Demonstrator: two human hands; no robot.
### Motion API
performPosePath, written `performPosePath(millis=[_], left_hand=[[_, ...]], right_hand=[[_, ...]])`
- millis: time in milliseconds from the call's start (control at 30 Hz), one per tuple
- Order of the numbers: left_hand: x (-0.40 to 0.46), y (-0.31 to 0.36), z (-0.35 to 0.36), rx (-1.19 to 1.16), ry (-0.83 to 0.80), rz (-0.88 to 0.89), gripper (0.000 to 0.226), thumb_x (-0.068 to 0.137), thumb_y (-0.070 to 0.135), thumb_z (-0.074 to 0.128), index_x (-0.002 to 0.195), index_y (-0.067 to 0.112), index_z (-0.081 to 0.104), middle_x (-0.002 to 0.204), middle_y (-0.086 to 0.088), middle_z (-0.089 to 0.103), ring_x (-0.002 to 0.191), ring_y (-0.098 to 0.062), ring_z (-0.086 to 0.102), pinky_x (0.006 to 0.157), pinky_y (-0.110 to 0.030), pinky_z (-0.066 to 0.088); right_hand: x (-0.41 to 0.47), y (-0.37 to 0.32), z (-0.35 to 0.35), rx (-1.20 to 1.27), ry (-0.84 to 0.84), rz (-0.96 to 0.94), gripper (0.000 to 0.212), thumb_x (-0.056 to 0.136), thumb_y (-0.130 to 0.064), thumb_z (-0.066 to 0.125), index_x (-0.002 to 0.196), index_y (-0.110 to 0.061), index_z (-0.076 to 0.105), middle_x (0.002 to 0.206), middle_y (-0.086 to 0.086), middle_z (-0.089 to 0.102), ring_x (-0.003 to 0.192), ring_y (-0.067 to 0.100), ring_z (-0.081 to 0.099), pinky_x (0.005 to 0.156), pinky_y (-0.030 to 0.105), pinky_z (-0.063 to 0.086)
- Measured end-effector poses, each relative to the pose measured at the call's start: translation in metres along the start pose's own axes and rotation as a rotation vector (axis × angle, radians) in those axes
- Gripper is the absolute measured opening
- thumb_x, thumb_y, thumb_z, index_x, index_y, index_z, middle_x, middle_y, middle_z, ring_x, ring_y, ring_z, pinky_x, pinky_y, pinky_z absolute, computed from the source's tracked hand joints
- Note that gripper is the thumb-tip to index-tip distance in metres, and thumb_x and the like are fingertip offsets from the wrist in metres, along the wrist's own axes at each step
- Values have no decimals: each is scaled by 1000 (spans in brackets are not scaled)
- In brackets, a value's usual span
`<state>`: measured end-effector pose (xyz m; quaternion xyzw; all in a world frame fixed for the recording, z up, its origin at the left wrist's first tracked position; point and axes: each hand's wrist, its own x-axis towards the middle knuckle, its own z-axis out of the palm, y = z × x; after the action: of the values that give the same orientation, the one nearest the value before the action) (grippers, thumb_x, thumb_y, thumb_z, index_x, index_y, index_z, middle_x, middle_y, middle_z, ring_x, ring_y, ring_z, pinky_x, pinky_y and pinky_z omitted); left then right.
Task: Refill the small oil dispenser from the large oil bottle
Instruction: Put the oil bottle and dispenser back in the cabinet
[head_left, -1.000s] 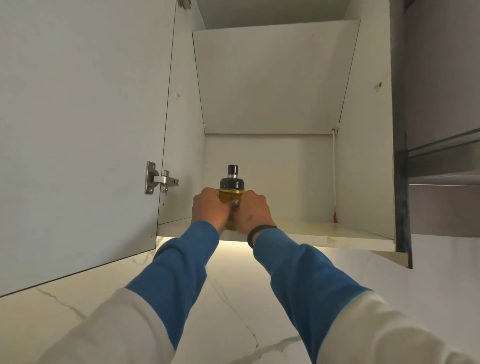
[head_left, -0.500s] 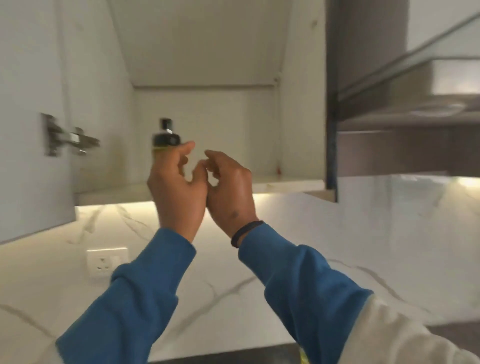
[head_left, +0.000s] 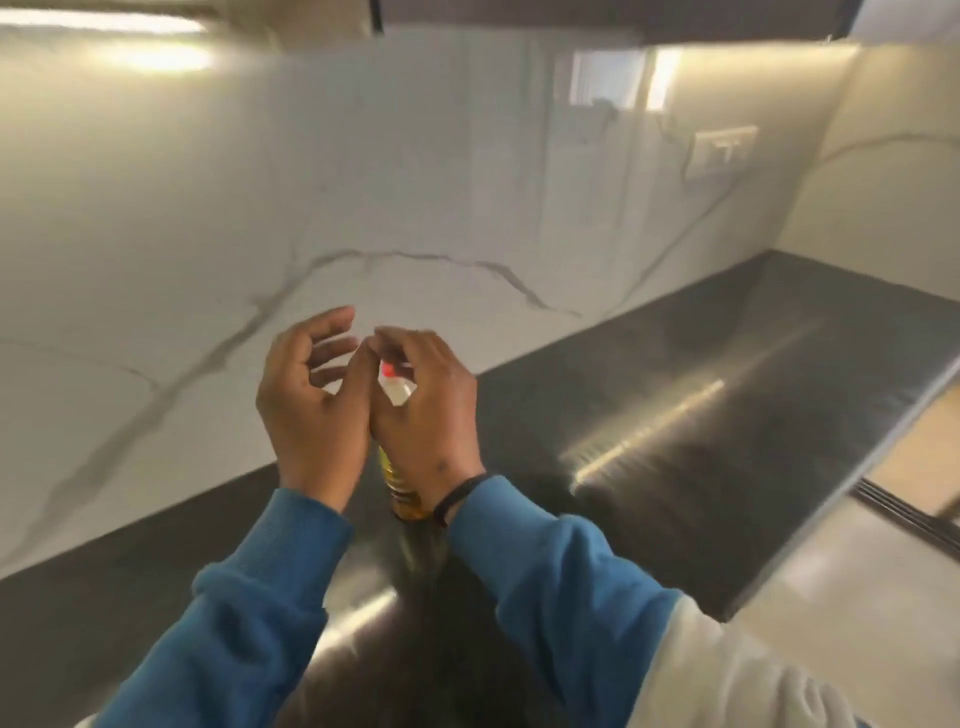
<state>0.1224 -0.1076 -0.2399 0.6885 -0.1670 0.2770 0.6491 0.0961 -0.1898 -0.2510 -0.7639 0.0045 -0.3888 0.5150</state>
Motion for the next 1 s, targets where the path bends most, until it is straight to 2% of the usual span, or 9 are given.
performPosePath(millis=[100,167,300,367,433,533,567,667,1000], left_hand=[[-31,-65,13,17,-83,-299,54,85,18,78,133,26,54,134,4,59,120,-9,59,99,-31,51],[-53,-104,15,21,-132,-502,75,83,15,80,147,24,41,145,-2,50,132,-16,50,113,-41,41],[-89,-154,12,-27,-233,-738,95,80,8,81,156,19,25,158,-12,36,145,-24,35,121,-47,29],[-96,-166,13,-29,-275,-758,97,80,6,81,157,18,23,158,-10,36,146,-21,35,121,-45,29],[-93,-177,15,-37,-332,-724,93,80,1,80,155,16,28,151,-6,48,138,-17,47,116,-41,38],[-82,-189,18,33,-412,-621,80,77,1,82,146,16,43,131,3,63,119,-9,62,102,-29,50],[-78,-192,20,58,-414,-611,77,77,4,83,143,18,46,128,6,64,116,-7,63,99,-27,51],[-68,-200,27,112,-384,-609,68,74,10,86,133,20,54,117,9,66,107,-5,66,95,-29,55],[-67,-197,28,175,-273,-600,63,58,24,92,115,27,64,105,8,73,99,-9,70,89,-33,58]], right_hand=[[-31,56,-6,-125,-92,180,37,87,-26,70,122,-19,62,119,-2,58,103,7,57,91,25,51],[-52,90,-4,-178,-118,261,46,82,-24,74,125,-21,55,125,0,50,110,7,51,95,19,46],[-83,138,6,-203,-228,492,74,86,-23,71,149,-20,33,152,5,29,139,16,34,108,16,27],[-86,152,10,-206,-300,557,79,89,-21,68,154,-16,24,159,5,23,145,18,27,110,18,22],[-82,163,13,-221,-347,576,78,90,-17,66,155,-17,23,159,5,26,144,19,31,108,18,23],[-70,174,20,-230,-379,593,73,88,-15,66,151,-22,31,149,5,43,134,19,45,108,24,33],[-67,179,24,-223,-378,593,67,85,-16,67,145,-27,39,141,3,51,127,17,52,108,31,41],[-61,191,33,-211,-367,572,49,78,-20,67,122,-37,52,116,-7,63,105,12,63,92,41,56],[-52,186,29,-205,-387,530,38,77,-14,67,111,-25,55,104,-5,64,92,14,64,84,41,58]])
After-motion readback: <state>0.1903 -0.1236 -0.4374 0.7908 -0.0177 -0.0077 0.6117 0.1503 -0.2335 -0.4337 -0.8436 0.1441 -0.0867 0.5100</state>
